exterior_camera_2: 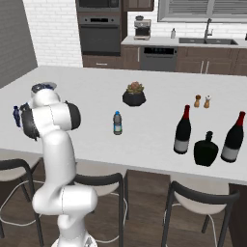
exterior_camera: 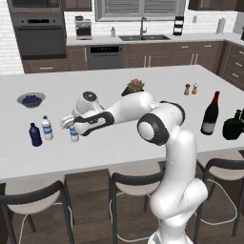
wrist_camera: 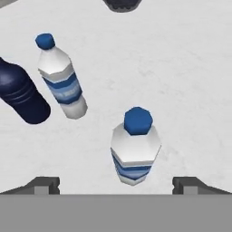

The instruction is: Move the plastic bottles in the middle to the plastics group, and the glass bottles in the middle to the glass group.

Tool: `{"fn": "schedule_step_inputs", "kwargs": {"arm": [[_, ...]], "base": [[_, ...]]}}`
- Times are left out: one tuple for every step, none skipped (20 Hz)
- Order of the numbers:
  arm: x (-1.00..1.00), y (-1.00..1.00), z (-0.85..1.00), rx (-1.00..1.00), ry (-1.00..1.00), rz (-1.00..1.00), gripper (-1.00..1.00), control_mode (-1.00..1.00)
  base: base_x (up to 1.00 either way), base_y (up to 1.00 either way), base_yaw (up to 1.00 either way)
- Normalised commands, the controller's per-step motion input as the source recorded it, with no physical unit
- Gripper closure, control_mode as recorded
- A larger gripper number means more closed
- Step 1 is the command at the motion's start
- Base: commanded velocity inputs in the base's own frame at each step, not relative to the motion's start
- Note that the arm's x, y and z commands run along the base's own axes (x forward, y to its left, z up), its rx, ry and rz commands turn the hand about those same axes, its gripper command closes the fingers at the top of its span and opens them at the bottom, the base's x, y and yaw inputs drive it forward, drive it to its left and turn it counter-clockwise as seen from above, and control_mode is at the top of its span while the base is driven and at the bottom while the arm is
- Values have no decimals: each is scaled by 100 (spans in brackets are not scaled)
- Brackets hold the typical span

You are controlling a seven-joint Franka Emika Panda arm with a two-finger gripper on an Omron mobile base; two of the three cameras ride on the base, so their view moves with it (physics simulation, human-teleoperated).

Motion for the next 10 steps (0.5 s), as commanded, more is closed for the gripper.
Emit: {"fn": "schedule_step_inputs", "kwargs": {"arm": [[-56, -40, 26, 0, 6, -5, -100, -100], [-55, -43, 26, 0, 10, -10, -100, -100], [-53, -46, 26, 0, 12, -11, -100, -100], [-56, -51, 27, 1, 11, -11, -100, -100], [-56, -55, 28, 1, 11, -10, -100, -100], [-57, -65, 27, 4, 13, -9, -100, -100], [-51, -69, 22, 2, 14, -9, -100, -100], [-49, -74, 19, 2, 13, -8, -100, -100], [-47, -83, 15, 2, 11, -6, -100, -100], [-47, -90, 15, 3, 9, -4, -100, -100]], "base": [[0, 0, 0], [0, 0, 0], [0, 0, 0], [0, 0, 0], [0, 0, 0], [0, 0, 0], [0, 0, 0], [0, 0, 0], [0, 0, 0], [0, 0, 0]]}}
